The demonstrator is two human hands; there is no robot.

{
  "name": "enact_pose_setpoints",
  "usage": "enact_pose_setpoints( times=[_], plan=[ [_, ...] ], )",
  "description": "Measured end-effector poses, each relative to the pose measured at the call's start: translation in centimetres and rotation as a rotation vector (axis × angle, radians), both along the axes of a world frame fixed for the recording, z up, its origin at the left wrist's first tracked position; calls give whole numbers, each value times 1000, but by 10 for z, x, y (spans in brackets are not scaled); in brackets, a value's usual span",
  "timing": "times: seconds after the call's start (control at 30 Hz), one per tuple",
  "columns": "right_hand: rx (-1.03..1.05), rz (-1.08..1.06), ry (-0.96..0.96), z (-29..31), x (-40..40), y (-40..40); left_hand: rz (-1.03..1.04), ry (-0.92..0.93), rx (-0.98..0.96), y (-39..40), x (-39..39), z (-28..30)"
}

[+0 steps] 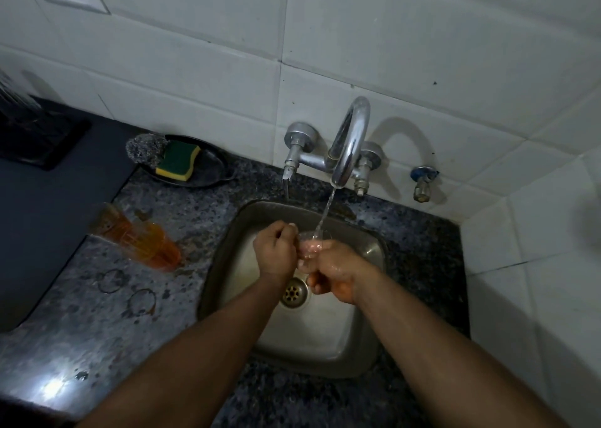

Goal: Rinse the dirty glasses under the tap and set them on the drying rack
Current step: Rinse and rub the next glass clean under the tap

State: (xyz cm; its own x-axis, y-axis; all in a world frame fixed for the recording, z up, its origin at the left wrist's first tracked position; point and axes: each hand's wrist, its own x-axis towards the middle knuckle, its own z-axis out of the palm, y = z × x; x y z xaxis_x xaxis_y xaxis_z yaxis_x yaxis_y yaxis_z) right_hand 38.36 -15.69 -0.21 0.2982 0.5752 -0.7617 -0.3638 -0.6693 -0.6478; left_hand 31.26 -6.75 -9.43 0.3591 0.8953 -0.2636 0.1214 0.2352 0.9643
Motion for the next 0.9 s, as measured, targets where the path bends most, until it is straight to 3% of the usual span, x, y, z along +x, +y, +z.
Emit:
enact_pose_setpoints(
  times=[0.13, 0.2, 0.27, 0.3, 0.37, 0.4, 0.43, 0.53, 0.57, 0.63, 0.7, 0.8, 0.83, 0.9],
  plan=[
    [46, -178, 161, 8, 10, 6, -115, -164, 145, 0, 0, 9],
    [90, -86, 83, 9, 13, 2, -240, -191, -51, 11, 1, 22],
    [98, 163, -178, 6, 16, -5, -379, -33, -406, 27, 0, 31],
    [86, 361, -410, 5, 20, -7, -459, 86, -544, 32, -2, 35],
    [74, 719, -817, 2, 26, -8, -515, 237, -614, 36, 0, 38],
    [71, 777, -875, 0, 28, -8, -490, 251, -589, 34, 3, 39],
    [76, 707, -784, 1, 27, -6, -428, 223, -550, 30, 5, 37],
    [87, 196, -138, 3, 20, -1, -170, -71, -311, 13, 4, 23],
    [96, 104, -35, 6, 18, 0, -138, -154, -244, 9, 2, 19],
    [110, 53, -18, 4, 18, -3, -181, -198, -260, 7, -1, 13],
    [119, 220, -269, 2, 20, -7, -332, -63, -440, 12, -3, 17],
    [-29, 896, -1140, 1, 28, -6, -550, 190, -635, 24, -1, 32],
    [-59, 968, -1258, -1, 30, -6, -543, 243, -643, 25, 0, 35],
    [112, 797, -1177, -12, 31, -6, -477, 242, -628, 23, 2, 38]
  ],
)
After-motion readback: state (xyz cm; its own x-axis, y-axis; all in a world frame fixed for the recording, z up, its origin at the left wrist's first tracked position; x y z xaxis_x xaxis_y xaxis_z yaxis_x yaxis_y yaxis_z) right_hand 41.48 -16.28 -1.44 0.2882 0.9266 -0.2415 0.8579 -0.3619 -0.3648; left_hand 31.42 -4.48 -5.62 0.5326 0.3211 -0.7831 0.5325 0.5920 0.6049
